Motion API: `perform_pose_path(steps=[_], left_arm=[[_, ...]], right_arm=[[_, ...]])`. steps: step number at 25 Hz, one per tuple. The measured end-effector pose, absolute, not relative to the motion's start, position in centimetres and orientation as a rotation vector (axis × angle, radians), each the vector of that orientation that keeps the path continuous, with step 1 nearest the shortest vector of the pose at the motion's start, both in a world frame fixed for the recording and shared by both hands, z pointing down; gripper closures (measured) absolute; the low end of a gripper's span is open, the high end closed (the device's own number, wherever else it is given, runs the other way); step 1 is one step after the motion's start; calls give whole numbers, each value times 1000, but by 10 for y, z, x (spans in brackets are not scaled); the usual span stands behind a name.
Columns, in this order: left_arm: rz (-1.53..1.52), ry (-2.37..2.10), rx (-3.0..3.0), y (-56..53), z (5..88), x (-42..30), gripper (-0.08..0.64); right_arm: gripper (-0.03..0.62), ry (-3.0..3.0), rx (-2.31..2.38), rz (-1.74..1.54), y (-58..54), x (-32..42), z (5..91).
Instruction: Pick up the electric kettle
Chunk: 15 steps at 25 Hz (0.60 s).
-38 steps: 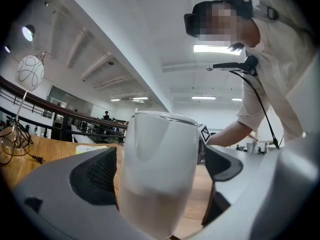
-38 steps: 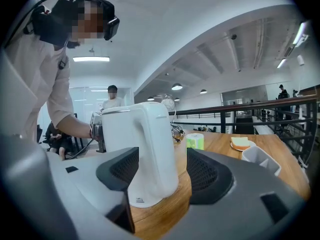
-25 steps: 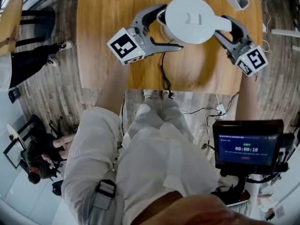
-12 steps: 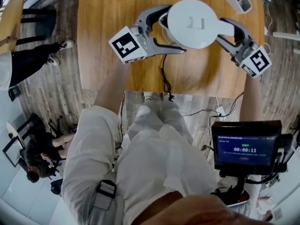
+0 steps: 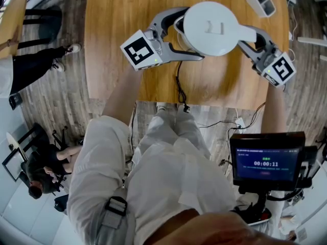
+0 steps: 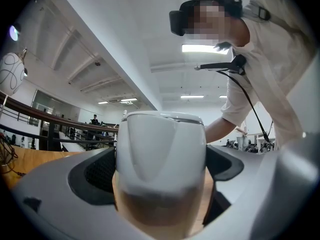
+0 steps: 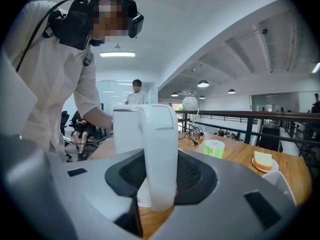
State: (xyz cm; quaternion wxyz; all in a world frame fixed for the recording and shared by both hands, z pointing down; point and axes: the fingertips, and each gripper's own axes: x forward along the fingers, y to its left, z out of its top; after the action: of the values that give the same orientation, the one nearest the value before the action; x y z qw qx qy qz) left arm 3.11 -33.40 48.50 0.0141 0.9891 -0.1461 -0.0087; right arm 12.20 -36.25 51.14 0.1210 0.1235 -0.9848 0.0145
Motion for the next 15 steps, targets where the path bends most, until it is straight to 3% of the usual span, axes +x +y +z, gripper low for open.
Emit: perform_pose_path(steps=[15], left_arm=[[-5, -433, 3103, -332, 485, 33, 14]], right_arm=[[457, -2871, 414, 29, -360, 121, 509]])
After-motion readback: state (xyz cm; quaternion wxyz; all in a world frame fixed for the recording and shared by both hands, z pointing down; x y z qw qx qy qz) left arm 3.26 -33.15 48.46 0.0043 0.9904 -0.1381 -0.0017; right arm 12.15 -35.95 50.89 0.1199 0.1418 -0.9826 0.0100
